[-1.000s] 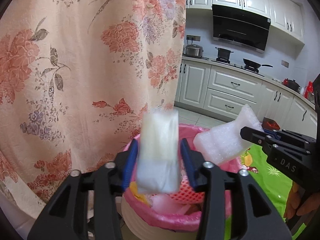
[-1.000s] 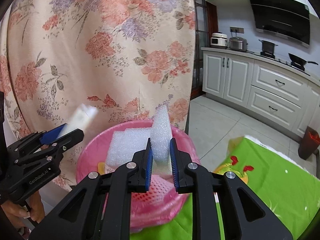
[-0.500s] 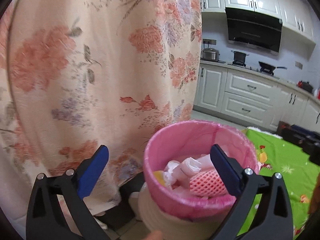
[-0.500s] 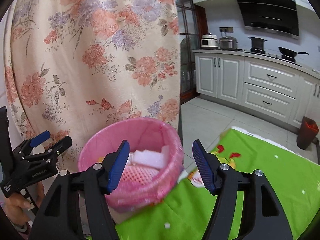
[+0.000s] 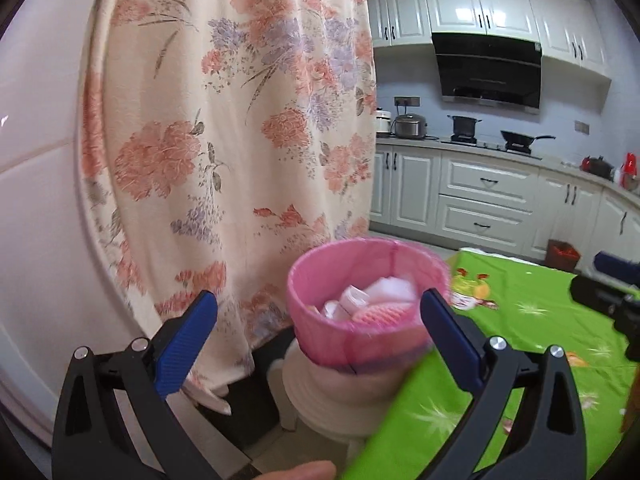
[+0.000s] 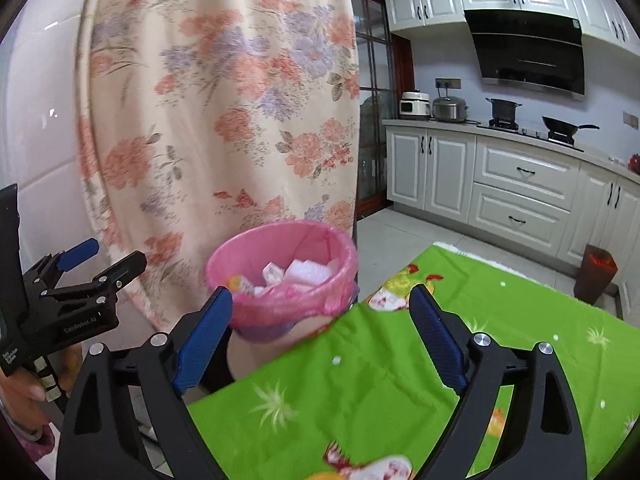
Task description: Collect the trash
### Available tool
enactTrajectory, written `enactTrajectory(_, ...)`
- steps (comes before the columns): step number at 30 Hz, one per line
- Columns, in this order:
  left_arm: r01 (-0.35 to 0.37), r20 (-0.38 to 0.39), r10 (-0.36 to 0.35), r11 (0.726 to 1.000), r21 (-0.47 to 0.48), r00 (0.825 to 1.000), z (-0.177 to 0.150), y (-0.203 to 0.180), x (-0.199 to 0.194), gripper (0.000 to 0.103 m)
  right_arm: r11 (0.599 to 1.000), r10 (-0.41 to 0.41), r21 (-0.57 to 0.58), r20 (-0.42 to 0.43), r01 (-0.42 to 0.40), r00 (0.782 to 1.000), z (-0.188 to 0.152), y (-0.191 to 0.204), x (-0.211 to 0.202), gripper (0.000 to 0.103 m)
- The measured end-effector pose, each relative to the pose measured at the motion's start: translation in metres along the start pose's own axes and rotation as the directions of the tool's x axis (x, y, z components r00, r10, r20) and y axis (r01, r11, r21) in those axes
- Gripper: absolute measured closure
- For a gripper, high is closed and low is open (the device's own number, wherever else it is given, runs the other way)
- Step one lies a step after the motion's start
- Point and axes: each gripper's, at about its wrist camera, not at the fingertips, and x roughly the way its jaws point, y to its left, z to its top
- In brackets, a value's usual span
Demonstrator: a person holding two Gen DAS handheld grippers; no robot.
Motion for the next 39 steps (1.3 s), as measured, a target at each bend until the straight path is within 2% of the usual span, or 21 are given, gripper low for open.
enactTrajectory(9, 0.03, -0.005, -0.03, 0.999, 0.02, 1.0, -0.025, -0.015, -0.058, 0.005, 1.0, -0.008, 0.0, 0.008, 0.008, 1.0, -0.031, 0.01, -0.048, 0.019)
enactTrajectory(13, 0.06, 0.0, -0.06, 0.998, 0.035, 0.998, -0.029, -0.024, -0.075, 0.005, 1.0, -0.021, 0.018, 0.015, 0.02, 1.0, -0.039, 0.008, -0.058, 0.019)
enactTrajectory(17, 0.061, 0.023, -0.063, 0.996, 0.071, 0.998, -0.032, -0.033, -0.09, 0.005, 1.0, -0.02, 0.019, 0.026, 0.02, 0.999, -0.044, 0.011, -0.066, 0.019)
enactTrajectory(39, 0.094, 0.013, -0.095, 0.993, 0.067, 0.995, -0.035, -0.031, -0.104, 0.005, 1.0, -0.021, 0.013, 0.045, 0.02, 0.999, -0.053, 0.018, -0.088, 0.019)
